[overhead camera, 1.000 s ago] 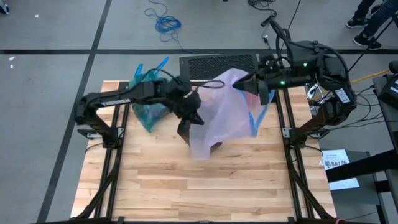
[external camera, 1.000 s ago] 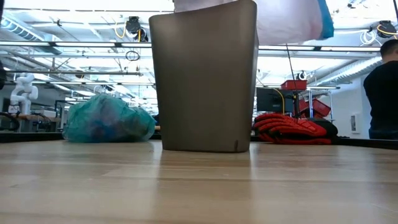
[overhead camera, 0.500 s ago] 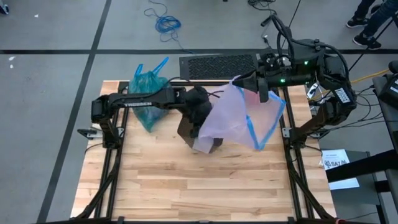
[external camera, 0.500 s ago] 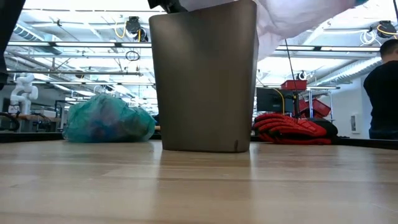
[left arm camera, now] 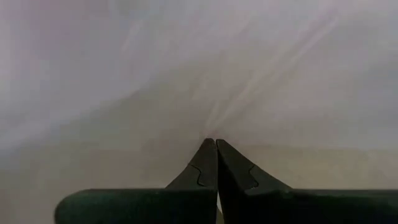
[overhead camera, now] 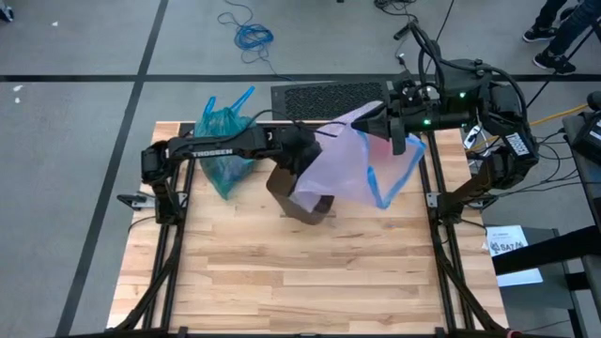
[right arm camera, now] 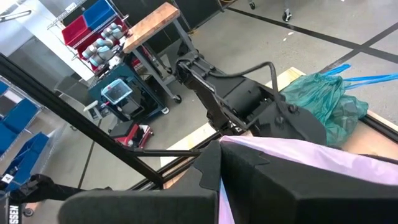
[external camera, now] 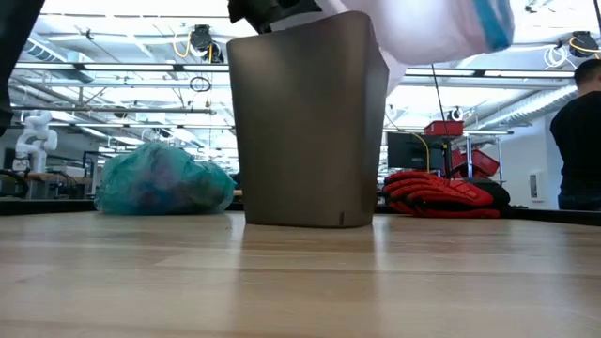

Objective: Place trash/remove bag and relplace
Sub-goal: Insert the new pink trash bag into the trash bin

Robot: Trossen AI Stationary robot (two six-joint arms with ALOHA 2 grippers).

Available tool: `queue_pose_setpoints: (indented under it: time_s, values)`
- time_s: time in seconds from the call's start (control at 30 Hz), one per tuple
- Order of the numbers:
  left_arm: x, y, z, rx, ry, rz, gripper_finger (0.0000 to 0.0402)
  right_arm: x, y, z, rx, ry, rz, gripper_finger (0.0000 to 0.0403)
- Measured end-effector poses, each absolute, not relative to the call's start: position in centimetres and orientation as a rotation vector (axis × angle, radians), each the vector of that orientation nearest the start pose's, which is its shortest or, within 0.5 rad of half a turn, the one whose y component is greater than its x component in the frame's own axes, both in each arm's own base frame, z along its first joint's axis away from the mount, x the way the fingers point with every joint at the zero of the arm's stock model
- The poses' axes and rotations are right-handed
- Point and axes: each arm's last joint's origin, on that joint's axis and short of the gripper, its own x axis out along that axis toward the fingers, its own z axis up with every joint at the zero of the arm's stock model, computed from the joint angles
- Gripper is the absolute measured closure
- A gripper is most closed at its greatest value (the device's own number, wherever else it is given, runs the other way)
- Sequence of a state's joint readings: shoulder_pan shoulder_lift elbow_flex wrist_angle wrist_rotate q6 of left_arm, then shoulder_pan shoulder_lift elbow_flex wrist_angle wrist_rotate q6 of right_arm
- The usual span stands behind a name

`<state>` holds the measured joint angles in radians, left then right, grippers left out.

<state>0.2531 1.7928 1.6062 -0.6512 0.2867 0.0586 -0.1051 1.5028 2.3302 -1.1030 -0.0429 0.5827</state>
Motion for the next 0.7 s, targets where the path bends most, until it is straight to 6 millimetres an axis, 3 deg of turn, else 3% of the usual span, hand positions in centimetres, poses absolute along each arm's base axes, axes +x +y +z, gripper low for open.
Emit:
queue_pose_setpoints:
  time_s: [0.37, 0.5, 0.7]
  values:
    - [40.1, 9.0, 25.8, -0.198, 0.952, -0.068, 0.0402, 21.6, -2.1, 56.2, 0.599, 0.250, -0.139, 0.0403]
    - [39.6, 8.9, 26.7, -0.198, 0.936, -0.065, 0.0402, 21.6, -2.1, 56.2, 0.599, 0.249, -0.139, 0.0403]
    - [37.4, 9.9, 31.0, -0.225, 0.830, -0.007, 0.0402, 21.5, -2.1, 56.2, 0.586, 0.251, -0.135, 0.0403]
